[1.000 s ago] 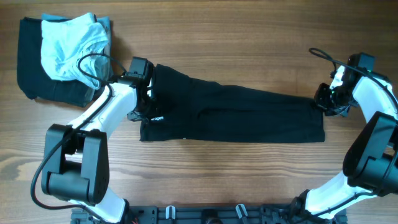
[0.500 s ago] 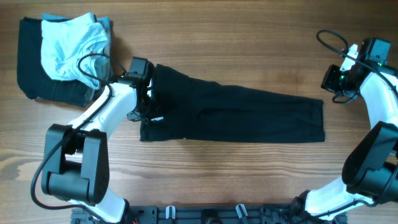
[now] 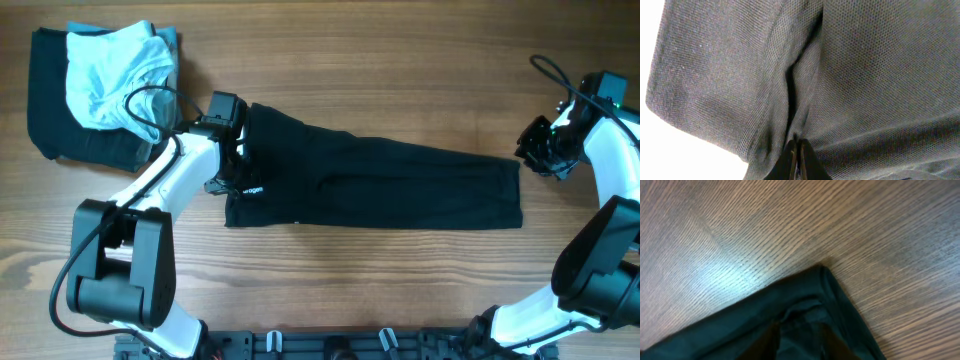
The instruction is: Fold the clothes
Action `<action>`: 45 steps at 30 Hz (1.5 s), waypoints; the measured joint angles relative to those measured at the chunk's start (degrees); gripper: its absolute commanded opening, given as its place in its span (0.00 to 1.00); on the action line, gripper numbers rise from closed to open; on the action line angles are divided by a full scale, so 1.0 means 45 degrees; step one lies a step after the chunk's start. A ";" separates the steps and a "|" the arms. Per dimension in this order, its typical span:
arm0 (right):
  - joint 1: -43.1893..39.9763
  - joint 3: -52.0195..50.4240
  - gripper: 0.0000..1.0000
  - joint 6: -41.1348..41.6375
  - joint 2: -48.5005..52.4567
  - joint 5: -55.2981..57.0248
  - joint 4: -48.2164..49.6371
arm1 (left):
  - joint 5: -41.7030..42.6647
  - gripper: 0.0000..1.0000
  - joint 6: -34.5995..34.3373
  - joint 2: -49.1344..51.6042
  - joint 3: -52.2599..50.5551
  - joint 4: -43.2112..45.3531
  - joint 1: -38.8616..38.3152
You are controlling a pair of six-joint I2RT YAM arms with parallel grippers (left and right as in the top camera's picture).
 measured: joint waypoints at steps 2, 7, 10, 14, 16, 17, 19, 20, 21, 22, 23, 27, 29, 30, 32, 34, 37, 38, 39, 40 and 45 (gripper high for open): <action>0.0000 0.0005 0.42 0.0121 0.0000 0.0058 0.0005 | 0.0000 0.04 0.0000 0.0000 0.0000 0.0010 0.0000; 0.0000 -0.0024 0.46 0.0204 0.0000 0.0442 0.0228 | 0.0000 0.04 0.0000 0.0000 -0.0005 0.0010 0.0000; 0.0000 -0.0165 0.46 0.0209 0.0000 0.0738 0.0597 | 0.0000 0.04 0.0000 0.0000 -0.0005 0.0034 0.0000; 0.0000 -0.0194 0.46 0.0204 0.0340 0.0729 0.0466 | 0.0000 0.04 0.0000 0.0000 0.0000 0.0107 0.0000; 0.0015 -0.0214 0.45 0.0073 0.0714 0.0466 0.0379 | 0.0000 0.04 0.0000 0.0000 0.0000 0.0112 0.0000; 0.0039 -0.0214 0.46 -0.0015 0.0860 0.0301 0.0335 | 0.0000 0.04 0.0000 0.0000 -0.0005 0.0112 0.0000; 0.0160 -0.0219 0.46 -0.0253 0.1175 -0.0029 0.0228 | 0.0000 0.04 0.0000 0.0000 -0.0005 0.0112 0.0000; 0.0267 -0.0219 0.46 -0.0398 0.1331 -0.0151 0.0165 | 0.0000 0.04 0.0000 0.0000 0.0000 0.0112 0.0000; 0.0389 -0.0223 0.41 -0.0510 0.1443 -0.0238 0.0131 | 0.0000 0.04 0.0000 0.0000 0.0000 0.0112 0.0000; 0.0466 -0.0243 0.35 -0.0597 0.1515 -0.0267 0.0117 | 0.0000 0.04 0.0000 0.0000 0.0000 0.0112 0.0000; 0.0544 -0.0253 0.34 -0.0699 0.1559 -0.0296 0.0063 | 0.0000 0.04 0.0000 0.0000 -0.0005 0.0112 0.0000; 0.0656 -0.0262 0.30 -0.0991 0.1583 -0.0345 -0.0180 | 0.0000 0.04 0.0000 0.0000 0.0000 0.0112 0.0000; 0.0622 -0.0262 0.30 -0.1103 0.1583 -0.0340 -0.0311 | 0.0000 0.04 0.0000 0.0000 -0.0005 0.0112 0.0000; 0.0583 -0.0262 0.29 -0.1161 0.1583 -0.0345 -0.0384 | 0.0000 0.04 0.0000 0.0000 0.0000 0.0112 0.0000; 0.0495 -0.0262 0.29 -0.1307 0.1583 -0.0340 -0.0573 | 0.0000 0.04 0.0000 0.0000 0.0000 0.0117 0.0000; 0.0359 -0.0262 0.31 -0.1394 0.1583 -0.0340 -0.0767 | 0.0000 0.04 0.0000 0.0000 0.0000 0.0121 0.0000; 0.0170 -0.0262 0.37 -0.1447 0.1574 -0.0340 -0.1093 | 0.0000 0.04 0.0000 0.0000 0.0000 0.0136 0.0000; 0.0131 -0.0262 0.39 -0.1452 0.1554 -0.0340 -0.1205 | 0.0000 0.04 0.0000 0.0000 0.0000 0.0141 0.0000; 0.0126 -0.0262 0.39 -0.1443 0.1520 -0.0340 -0.1302 | 0.0000 0.04 0.0000 0.0000 -0.0005 0.0141 0.0000; 0.0121 -0.0262 0.40 -0.1501 0.1472 -0.0340 -0.1384 | 0.0000 0.04 0.0000 0.0000 -0.0005 0.0146 0.0000; 0.0121 -0.0262 0.54 -0.1627 0.1307 -0.0335 -0.1564 | 0.0000 0.04 0.0000 0.0000 0.0000 0.0233 0.0000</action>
